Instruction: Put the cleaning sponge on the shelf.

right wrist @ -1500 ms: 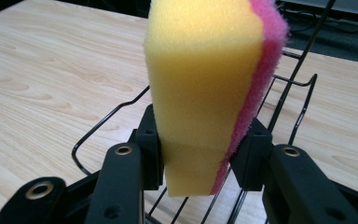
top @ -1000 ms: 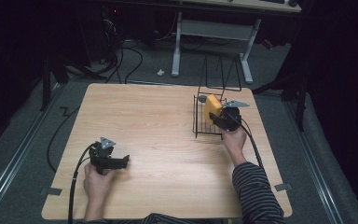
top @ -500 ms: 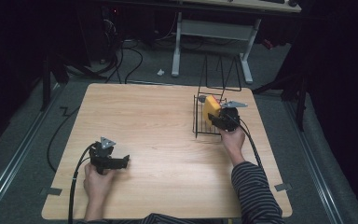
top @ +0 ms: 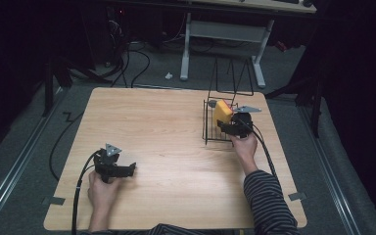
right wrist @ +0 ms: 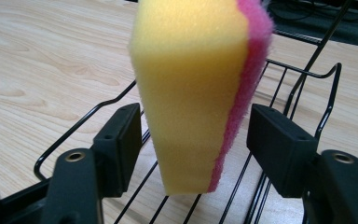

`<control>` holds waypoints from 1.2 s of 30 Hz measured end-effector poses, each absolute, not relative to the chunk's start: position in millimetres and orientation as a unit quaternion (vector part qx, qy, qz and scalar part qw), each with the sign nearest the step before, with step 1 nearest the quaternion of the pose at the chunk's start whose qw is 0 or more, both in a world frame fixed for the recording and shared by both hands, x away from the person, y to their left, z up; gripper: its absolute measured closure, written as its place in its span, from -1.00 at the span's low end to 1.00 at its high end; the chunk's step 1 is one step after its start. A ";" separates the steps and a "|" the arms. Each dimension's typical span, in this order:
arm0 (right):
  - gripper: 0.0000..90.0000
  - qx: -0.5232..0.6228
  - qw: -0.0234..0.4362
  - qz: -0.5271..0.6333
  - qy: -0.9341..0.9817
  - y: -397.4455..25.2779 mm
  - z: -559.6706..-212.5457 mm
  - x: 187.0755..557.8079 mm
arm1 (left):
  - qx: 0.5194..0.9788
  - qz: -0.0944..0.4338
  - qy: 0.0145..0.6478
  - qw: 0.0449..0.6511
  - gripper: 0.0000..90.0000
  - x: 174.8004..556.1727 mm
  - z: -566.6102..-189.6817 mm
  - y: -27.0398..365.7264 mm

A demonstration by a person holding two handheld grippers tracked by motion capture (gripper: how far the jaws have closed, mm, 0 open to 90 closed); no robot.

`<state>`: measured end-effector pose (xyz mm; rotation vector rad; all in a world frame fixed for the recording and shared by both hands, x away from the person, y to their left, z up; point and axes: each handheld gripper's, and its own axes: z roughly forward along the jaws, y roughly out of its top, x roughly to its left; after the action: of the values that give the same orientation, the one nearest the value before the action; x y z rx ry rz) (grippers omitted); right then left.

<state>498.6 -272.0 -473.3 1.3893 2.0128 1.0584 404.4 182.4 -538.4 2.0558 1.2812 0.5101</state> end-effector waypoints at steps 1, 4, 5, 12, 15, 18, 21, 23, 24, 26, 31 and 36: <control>-0.23 0.504 0.238 0.389 0.734 -272.5 -473.0 497.9 | 0.785 0.195 0.489 0.327 -0.97 404.4 -538.5 182.4; -0.30 0.506 0.236 0.396 0.729 -274.4 -471.4 494.1 | 0.785 0.195 0.489 0.327 -0.97 404.4 -538.4 182.4; -0.33 0.508 0.235 0.399 0.726 -275.4 -471.0 493.0 | 0.785 0.195 0.489 0.327 -0.97 404.4 -538.5 182.4; -0.42 0.513 0.222 0.404 0.725 -283.1 -468.2 486.0 | 0.785 0.195 0.489 0.327 -0.97 404.4 -538.5 182.4; -0.44 0.506 0.220 0.410 0.727 -283.3 -465.7 481.3 | 0.785 0.195 0.489 0.327 -0.97 404.4 -538.4 182.4; -0.44 0.498 0.219 0.415 0.729 -282.4 -463.0 477.1 | 0.785 0.195 0.489 0.327 -0.97 404.4 -538.5 182.4; -0.43 0.497 0.218 0.416 0.730 -281.3 -459.6 473.2 | 0.785 0.195 0.489 0.327 -0.97 404.4 -538.4 182.5; -0.40 0.497 0.225 0.420 0.725 -282.0 -457.6 469.8 | 0.785 0.195 0.489 0.327 -0.97 404.4 -538.5 182.4; -0.39 0.502 0.229 0.416 0.723 -282.6 -456.6 466.6 | 0.785 0.195 0.489 0.327 -0.97 404.4 -538.4 182.5; -0.39 0.501 0.226 0.419 0.723 -285.9 -456.2 462.4 | 0.785 0.195 0.489 0.327 -0.97 404.4 -538.5 182.5; -0.39 0.495 0.229 0.418 0.726 -287.9 -449.5 451.9 | 0.785 0.195 0.489 0.327 -0.97 404.4 -538.5 182.5; -0.37 0.484 0.234 0.425 0.728 -286.2 -442.2 446.4 | 0.785 0.195 0.489 0.327 -0.97 404.4 -538.5 182.4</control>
<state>446.4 -286.2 -442.2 1.3273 1.9992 1.1677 404.4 182.4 -538.5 2.0553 1.2811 0.5099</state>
